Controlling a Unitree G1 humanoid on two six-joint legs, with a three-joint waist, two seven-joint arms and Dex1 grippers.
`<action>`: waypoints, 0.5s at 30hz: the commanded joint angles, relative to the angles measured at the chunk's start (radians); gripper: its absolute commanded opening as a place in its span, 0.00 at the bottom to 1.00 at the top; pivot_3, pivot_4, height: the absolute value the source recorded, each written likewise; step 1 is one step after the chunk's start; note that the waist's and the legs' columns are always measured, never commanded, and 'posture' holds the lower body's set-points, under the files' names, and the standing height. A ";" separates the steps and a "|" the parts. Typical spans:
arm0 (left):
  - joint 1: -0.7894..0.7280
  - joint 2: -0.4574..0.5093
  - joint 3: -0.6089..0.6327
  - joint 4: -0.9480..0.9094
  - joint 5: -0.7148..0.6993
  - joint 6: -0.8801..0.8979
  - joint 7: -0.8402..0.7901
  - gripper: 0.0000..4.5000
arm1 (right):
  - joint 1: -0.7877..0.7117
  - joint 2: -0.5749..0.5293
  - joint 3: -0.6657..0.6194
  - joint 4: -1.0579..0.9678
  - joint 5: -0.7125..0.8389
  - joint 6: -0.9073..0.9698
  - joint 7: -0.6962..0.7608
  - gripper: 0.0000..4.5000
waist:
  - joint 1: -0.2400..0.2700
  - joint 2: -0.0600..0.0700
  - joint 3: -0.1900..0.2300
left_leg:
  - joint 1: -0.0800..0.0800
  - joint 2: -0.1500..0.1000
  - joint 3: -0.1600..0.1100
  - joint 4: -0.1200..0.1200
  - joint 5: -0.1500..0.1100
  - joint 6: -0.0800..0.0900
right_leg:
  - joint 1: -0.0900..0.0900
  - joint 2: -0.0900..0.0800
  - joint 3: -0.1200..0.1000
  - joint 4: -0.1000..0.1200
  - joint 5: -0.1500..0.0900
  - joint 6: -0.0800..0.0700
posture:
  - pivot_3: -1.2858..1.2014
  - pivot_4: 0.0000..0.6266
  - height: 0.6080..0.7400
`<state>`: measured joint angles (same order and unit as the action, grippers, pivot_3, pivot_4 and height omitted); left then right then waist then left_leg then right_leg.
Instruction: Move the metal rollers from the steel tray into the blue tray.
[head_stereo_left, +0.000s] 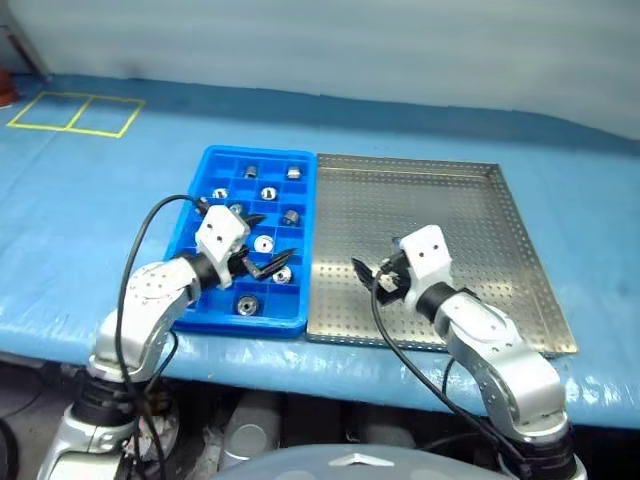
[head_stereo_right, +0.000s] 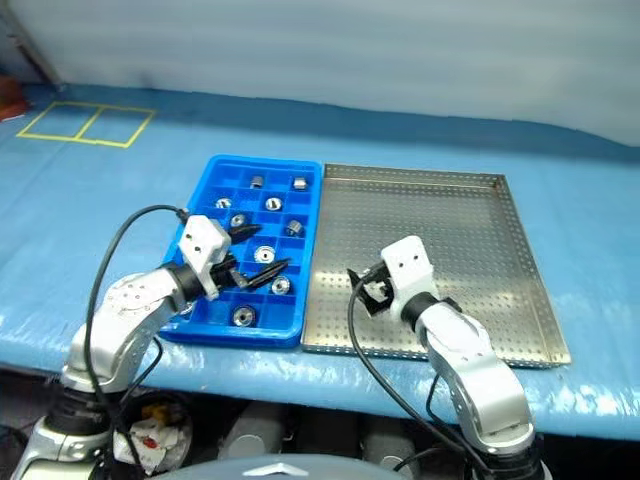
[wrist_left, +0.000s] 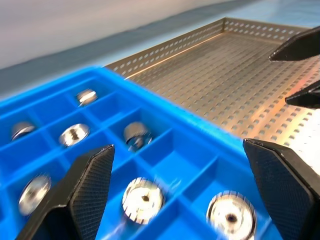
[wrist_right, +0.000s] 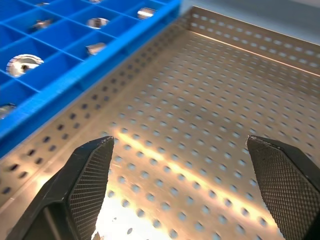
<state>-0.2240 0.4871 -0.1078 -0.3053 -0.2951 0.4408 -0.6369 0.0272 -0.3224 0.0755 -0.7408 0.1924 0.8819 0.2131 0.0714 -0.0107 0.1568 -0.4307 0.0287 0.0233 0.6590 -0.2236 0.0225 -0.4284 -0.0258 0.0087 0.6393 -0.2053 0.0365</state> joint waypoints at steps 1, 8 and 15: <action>-0.047 -0.036 -0.043 0.052 0.061 -0.074 0.014 1.00 | 0.048 0.007 -0.054 -0.094 -0.013 -0.006 -0.035 0.99 | -0.032 0.000 0.000 | 0.001 0.000 0.000 0.000 0.000 0.000 | 0.000 0.000 0.001 0.001 0.000 0.000 | 0.52 0.24 1.00; -0.056 -0.096 -0.053 0.093 0.085 -0.081 0.040 1.00 | 0.109 0.013 -0.090 -0.136 -0.023 -0.005 -0.061 0.99 | -0.088 0.000 0.000 | 0.004 0.001 -0.001 0.002 0.000 0.001 | 0.000 0.002 0.004 0.006 0.000 0.000 | 0.51 0.24 1.00; -0.011 -0.120 -0.021 0.059 0.092 -0.066 0.103 1.00 | 0.090 0.019 -0.065 -0.127 -0.025 -0.011 -0.064 0.99 | -0.082 0.000 0.000 | 0.004 0.001 0.000 0.003 0.001 0.001 | 0.000 0.001 0.006 0.005 0.001 0.001 | 0.53 0.24 1.00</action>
<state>-0.2381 0.3726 -0.1608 -0.1978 -0.2034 0.3836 -0.5489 0.1279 -0.3057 0.0092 -0.8334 0.1675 0.8829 0.1510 -0.0109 -0.0112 0.1567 -0.4268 0.0297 0.0229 0.6619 -0.2229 0.0235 -0.4281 -0.0246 0.0148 0.6447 -0.2043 0.0378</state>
